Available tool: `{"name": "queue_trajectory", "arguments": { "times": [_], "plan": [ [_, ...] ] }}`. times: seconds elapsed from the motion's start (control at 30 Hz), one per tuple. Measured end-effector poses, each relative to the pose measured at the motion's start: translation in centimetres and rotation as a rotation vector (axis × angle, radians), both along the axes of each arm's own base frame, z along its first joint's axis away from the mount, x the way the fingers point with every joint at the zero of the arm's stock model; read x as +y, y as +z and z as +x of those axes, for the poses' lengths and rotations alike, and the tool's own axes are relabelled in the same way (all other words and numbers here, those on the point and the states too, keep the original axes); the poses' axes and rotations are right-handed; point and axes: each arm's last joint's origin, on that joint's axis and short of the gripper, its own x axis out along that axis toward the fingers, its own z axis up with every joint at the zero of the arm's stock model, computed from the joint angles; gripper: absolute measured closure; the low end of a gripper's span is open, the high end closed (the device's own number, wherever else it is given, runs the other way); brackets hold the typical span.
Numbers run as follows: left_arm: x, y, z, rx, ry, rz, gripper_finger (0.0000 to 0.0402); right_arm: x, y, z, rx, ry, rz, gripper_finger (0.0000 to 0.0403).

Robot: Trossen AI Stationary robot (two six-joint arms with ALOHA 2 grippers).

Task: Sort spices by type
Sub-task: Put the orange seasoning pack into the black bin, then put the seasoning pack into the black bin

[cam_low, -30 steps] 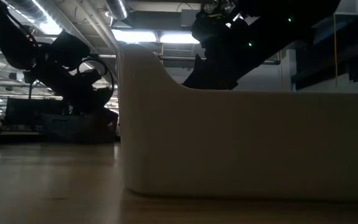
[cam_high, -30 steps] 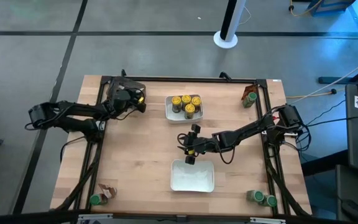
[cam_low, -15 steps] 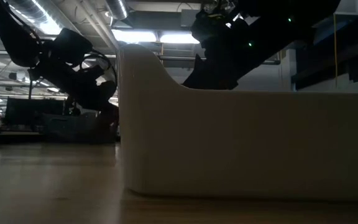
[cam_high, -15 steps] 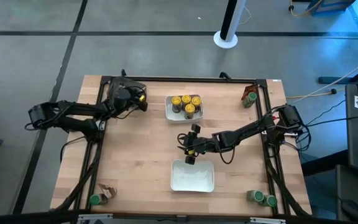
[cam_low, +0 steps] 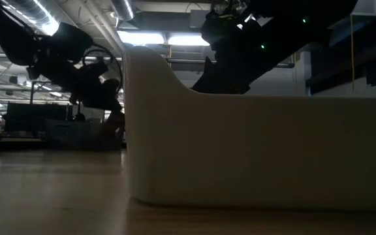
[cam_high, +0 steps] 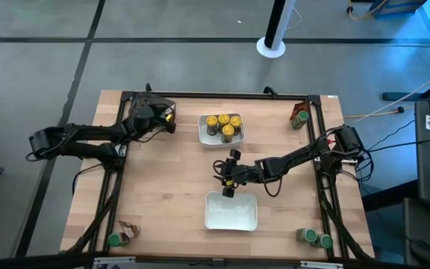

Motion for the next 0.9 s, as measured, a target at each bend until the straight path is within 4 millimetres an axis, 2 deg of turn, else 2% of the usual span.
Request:
{"name": "queue_trajectory", "arguments": {
  "times": [0.27, 0.43, 0.53, 0.63, 0.8, 0.9],
  "plan": [
    [-1.3, 2.3, -0.7, -0.032, -0.066, 0.091, 0.0238, 0.0, 0.0, 0.0, -0.001, 0.0, 0.0, 0.0219],
    [-3.3, 3.3, 0.0, -0.151, -0.296, 0.059, 0.0238, 0.0, 0.6, 0.1, -0.026, 0.009, -0.002, 0.0219],
    [-4.7, 3.2, 0.7, -0.169, -0.407, 0.015, 0.0238, -0.1, 2.8, -0.5, -0.02, 0.016, -0.023, 0.0219],
    [-6.0, 3.0, 1.2, -0.177, -0.478, -0.02, 0.0238, -0.6, 5.4, -2.1, 0.007, -0.002, -0.042, 0.0219],
    [-7.6, 2.7, 1.7, -0.173, -0.565, -0.053, 0.0238, -1.9, 9.6, -5.9, 0.041, -0.122, -0.122, 0.0219],
    [-8.3, 2.6, 2.0, -0.176, -0.599, -0.067, 0.0237, -3.2, 11.2, -8.1, 0.067, -0.246, -0.21, 0.0219]
  ]
}}
